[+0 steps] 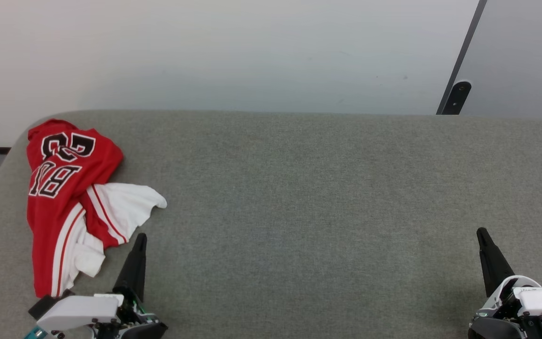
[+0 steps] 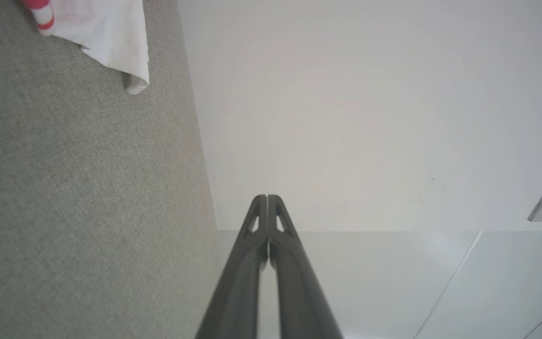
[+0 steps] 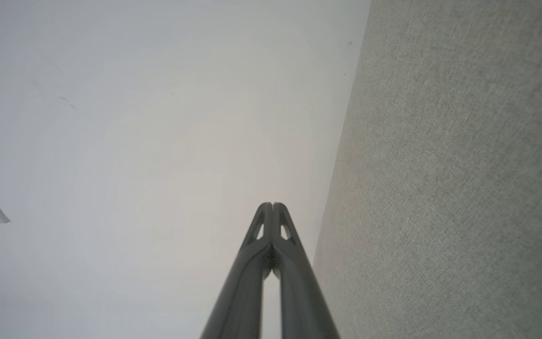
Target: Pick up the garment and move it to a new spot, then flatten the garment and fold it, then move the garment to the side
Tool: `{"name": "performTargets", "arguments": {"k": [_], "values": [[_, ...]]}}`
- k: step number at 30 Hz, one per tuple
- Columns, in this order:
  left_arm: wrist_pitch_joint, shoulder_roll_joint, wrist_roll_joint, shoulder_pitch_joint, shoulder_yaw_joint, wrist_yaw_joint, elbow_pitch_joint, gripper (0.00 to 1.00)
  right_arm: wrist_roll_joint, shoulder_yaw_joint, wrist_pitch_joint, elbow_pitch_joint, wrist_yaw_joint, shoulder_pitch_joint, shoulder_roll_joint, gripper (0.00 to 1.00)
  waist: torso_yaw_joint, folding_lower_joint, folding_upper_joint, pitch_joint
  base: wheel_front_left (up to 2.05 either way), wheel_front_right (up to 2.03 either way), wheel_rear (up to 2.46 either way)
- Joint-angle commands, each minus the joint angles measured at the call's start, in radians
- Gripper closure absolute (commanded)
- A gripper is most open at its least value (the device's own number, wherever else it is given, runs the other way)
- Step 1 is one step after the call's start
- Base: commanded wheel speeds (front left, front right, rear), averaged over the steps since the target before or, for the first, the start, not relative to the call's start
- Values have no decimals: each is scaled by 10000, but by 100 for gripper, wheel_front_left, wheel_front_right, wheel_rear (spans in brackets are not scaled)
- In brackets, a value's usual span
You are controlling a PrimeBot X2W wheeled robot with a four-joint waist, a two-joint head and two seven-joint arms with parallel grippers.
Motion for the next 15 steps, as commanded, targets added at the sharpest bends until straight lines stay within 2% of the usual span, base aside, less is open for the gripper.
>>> {"name": "performTargets", "arguments": {"k": [1, 12, 13, 15], "values": [[10, -4, -34, -91, 19, -35, 7, 100, 40, 8, 14, -24, -7, -28, 31, 100, 0, 0, 0, 0, 0, 0, 0], [10, -4, -32, -91, 19, -35, 7, 100, 41, 8, 14, -24, -7, -28, 31, 100, 0, 0, 0, 0, 0, 0, 0], [0, 0, 0, 0, 0, 0, 0, 0, -2, 0, 0, 0, 0, 0, 0, 0, 0, 0, 0, 0, 0, 0, 0], [-11, -23, 4, 99, -19, 10, 107, 0, -5, 7, -5, 130, 0, 58, 10, 0, 0, 0, 0, 0, 0, 0, 0]]}}
